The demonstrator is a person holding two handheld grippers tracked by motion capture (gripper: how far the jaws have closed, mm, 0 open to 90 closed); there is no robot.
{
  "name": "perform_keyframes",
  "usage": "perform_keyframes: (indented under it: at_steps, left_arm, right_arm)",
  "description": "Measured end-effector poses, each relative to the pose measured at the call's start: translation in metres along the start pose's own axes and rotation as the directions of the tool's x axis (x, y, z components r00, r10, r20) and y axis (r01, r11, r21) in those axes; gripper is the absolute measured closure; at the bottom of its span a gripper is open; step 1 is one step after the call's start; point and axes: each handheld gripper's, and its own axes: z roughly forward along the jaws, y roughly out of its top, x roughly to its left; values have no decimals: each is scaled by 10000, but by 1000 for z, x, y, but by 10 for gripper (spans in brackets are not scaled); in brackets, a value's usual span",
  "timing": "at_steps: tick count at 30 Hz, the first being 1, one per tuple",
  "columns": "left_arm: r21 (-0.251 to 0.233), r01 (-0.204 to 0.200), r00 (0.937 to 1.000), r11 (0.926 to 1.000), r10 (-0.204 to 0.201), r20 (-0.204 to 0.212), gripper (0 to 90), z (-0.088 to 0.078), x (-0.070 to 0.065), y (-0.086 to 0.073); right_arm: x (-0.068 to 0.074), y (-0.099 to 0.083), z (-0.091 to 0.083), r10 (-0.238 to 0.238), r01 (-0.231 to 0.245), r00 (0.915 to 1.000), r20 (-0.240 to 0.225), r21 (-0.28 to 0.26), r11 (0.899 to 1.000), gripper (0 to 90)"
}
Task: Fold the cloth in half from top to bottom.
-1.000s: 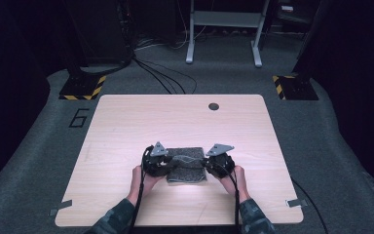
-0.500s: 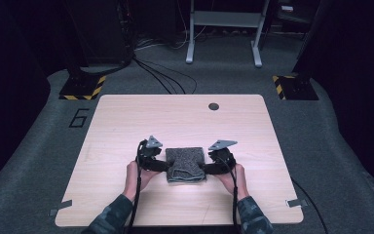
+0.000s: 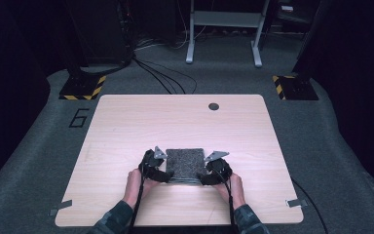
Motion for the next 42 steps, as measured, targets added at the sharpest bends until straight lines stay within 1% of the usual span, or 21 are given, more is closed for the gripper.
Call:
perform_keyframes:
  at_steps: [1,3,4,8,11,12,13,14,15,16,18,20,22,23,26,28,29,35,36,40,42]
  left_arm:
    - [77,14,10000,10000,-15,67,216,-1,1,0]
    - [-46,109,9999,9999,-109,32,212,-1,1,-3]
    - [-18,83,10000,10000,-83,30,212,-2,1,-4]
    - [-169,272,9995,9995,-269,189,208,-1,2,-7]
    - [-194,313,9994,9993,-310,153,180,-2,3,-7]
    - [-197,497,9985,9986,-492,257,168,-3,4,-7]
    - [-220,453,9988,9987,-449,181,154,-5,5,-7]
    - [-356,566,9981,9978,-557,269,152,-7,5,-7]
    - [-455,616,9979,9971,-605,243,150,-9,6,-7]
    - [-533,631,9979,9966,-624,157,145,-11,6,-7]
    - [-637,667,9976,9957,-654,222,141,-18,9,-7]
    - [-811,674,9977,9944,-672,54,135,-26,11,-8]
    - [-1046,830,9964,9910,-843,-79,128,-34,14,-10]
    - [-1045,848,9961,9909,-870,-162,122,-39,16,-12]
    - [-1119,879,9949,9898,-928,-394,96,-51,21,-17]
    - [-1216,968,9926,9879,-1048,-612,94,-58,23,-22]
    - [-1150,905,9933,9892,-981,-616,91,-62,26,-24]
    - [-1122,969,9852,9889,-1113,-1306,76,-83,36,-43]
    - [-1217,1112,9813,9863,-1283,-1435,74,-85,37,-48]
    - [-1028,1468,9718,9838,-1628,-1708,61,-92,47,-68]
    - [-967,1771,9644,9794,-1923,-1814,55,-94,52,-80]
  right_arm:
    - [2,-1,0,116,-116,9999,1,-2,9999,288]
    - [3,-3,-1,238,-238,9997,-31,24,9997,249]
    - [2,-4,0,140,-140,9999,-71,-102,9998,249]
    - [2,-7,0,522,-523,9986,-127,-139,9985,223]
    - [-1,-6,2,469,-470,9988,-151,-80,9989,196]
    - [-1,-6,1,450,-450,9989,-140,-40,9990,194]
    - [-1,-5,1,451,-452,9989,-113,-69,9990,191]
    - [-1,-4,-1,363,-364,9993,-74,-65,9993,183]
    - [-1,-3,-2,506,-506,9987,-12,-201,9985,177]
    - [-3,-2,-4,569,-569,9984,-34,-264,9980,174]
    - [-5,0,-9,616,-615,9981,15,-463,9970,168]
    - [-7,2,-18,743,-739,9972,48,-586,9955,161]
    - [-12,2,-27,584,-570,9982,152,-779,9953,160]
    - [-13,2,-32,825,-805,9964,199,-854,9931,158]
    - [-21,-2,-46,814,-776,9962,295,-1115,9907,153]
    - [-26,-6,-55,1034,-970,9937,438,-1290,9869,152]
    - [-29,-9,-59,1106,-1032,9926,509,-1305,9861,150]
    - [-47,-32,-79,1432,-1279,9836,1097,-1357,9825,147]
    - [-51,-37,-81,1516,-1345,9806,1244,-1353,9816,147]
    - [-66,-59,-91,1986,-1781,9660,1655,-1312,9752,146]
    - [-75,-71,-93,2211,-2007,9565,1901,-1208,9722,145]
